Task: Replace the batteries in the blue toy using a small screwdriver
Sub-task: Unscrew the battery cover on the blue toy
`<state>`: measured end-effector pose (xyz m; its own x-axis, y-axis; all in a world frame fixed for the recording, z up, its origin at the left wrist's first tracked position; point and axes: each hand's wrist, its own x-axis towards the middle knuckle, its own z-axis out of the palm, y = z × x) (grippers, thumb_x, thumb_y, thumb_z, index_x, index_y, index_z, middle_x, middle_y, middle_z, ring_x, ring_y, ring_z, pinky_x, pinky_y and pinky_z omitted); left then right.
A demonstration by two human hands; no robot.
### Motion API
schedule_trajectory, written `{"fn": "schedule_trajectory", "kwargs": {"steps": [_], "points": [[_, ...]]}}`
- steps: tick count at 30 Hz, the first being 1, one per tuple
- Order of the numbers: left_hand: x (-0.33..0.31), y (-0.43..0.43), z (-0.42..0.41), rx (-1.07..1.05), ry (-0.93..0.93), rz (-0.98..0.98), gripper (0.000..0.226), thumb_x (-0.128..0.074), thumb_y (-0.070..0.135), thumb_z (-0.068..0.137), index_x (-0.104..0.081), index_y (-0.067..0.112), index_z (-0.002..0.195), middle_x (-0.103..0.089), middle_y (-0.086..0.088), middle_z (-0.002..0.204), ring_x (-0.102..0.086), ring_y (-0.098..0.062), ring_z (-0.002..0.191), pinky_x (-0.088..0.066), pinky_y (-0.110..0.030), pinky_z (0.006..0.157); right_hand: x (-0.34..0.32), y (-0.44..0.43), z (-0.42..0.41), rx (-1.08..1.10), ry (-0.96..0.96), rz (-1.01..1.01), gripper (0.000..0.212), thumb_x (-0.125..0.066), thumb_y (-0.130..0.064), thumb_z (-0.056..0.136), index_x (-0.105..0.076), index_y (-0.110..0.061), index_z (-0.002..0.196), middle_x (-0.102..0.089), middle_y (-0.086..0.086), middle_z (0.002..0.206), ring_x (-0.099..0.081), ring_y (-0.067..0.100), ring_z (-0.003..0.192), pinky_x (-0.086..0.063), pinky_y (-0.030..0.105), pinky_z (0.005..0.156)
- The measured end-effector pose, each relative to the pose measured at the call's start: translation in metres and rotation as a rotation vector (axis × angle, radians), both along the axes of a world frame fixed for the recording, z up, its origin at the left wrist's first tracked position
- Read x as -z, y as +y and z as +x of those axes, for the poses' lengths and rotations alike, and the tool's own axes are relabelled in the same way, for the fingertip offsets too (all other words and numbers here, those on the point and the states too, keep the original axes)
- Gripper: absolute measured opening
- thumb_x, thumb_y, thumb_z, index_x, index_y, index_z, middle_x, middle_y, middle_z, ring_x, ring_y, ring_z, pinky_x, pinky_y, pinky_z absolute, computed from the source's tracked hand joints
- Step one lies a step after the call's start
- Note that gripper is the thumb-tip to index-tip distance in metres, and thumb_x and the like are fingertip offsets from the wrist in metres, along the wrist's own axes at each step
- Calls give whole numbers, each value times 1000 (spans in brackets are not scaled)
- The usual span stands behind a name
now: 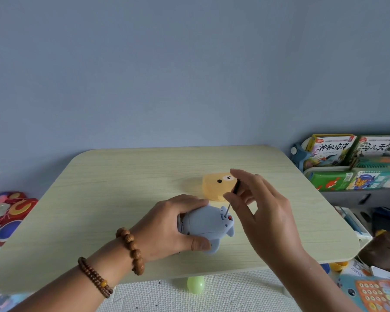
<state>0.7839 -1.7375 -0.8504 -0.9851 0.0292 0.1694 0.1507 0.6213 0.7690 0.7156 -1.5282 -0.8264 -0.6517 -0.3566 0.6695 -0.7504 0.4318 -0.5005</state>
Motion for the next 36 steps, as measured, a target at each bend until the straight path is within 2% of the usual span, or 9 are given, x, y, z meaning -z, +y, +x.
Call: {"fn": "schedule_trajectory", "kwargs": {"steps": [3,7,13,17,21,27,31,33,36], "points": [[0,-1,1,6,-1,-3,80,-92,49,58,-62,32,131,-59,23,128,-54,6,120,-46,-22,103,-1,4,-1,18,94,22,25,-75,-25,90,-72,-19,114,-69,-8,90,-63,4,74,-55,29,64],[-1,-2,1,8,-19,10,81,-92,50,58,-62,34,131,-59,22,128,-55,4,120,-48,-24,103,-1,9,-2,-47,79,-41,27,-67,-13,96,-72,-13,123,-76,-5,102,-72,5,88,-57,21,76],[0,-1,1,5,-14,15,80,-93,50,57,-62,35,130,-59,24,126,-56,4,120,-48,-25,104,-1,6,-6,-9,115,-29,29,-75,-15,90,-75,-14,119,-70,-2,82,-64,15,66,-53,31,61],[-1,-1,2,-3,-17,18,80,-93,48,58,-63,34,130,-60,22,127,-56,5,120,-48,-26,104,-2,5,-3,-63,1,-35,33,-68,-15,95,-69,-20,128,-73,-10,101,-69,7,80,-56,20,68],[-1,-1,1,5,-26,17,82,-93,50,57,-62,34,131,-60,22,127,-56,3,121,-48,-29,104,-3,8,-2,-110,-58,-8,39,-66,-7,93,-68,-21,129,-75,-14,100,-70,0,83,-42,0,66],[0,-2,2,4,-23,14,81,-92,52,57,-62,36,130,-59,25,128,-55,4,121,-48,-31,105,-3,7,-2,-45,41,35,37,-74,-19,90,-70,-21,127,-61,-16,82,-56,4,67,-49,17,64],[0,-2,2,0,-24,17,82,-93,50,57,-62,34,131,-60,23,128,-55,4,121,-48,-32,105,-3,9,1,-90,-30,48,43,-66,-21,95,-61,-26,137,-67,-18,98,-64,4,80,-54,20,71],[0,-1,2,1,-28,15,82,-93,49,57,-61,33,131,-60,23,128,-55,4,121,-49,-31,104,-3,10,3,-110,-100,47,48,-63,-14,96,-57,-28,141,-70,-20,107,-67,4,87,-53,13,76],[-1,-1,2,2,-25,7,82,-93,49,57,-62,33,131,-60,22,128,-56,3,120,-49,-30,104,-3,11,2,-118,-120,40,53,-63,-3,94,-58,-28,140,-74,-16,100,-69,3,86,-50,6,77]]}}
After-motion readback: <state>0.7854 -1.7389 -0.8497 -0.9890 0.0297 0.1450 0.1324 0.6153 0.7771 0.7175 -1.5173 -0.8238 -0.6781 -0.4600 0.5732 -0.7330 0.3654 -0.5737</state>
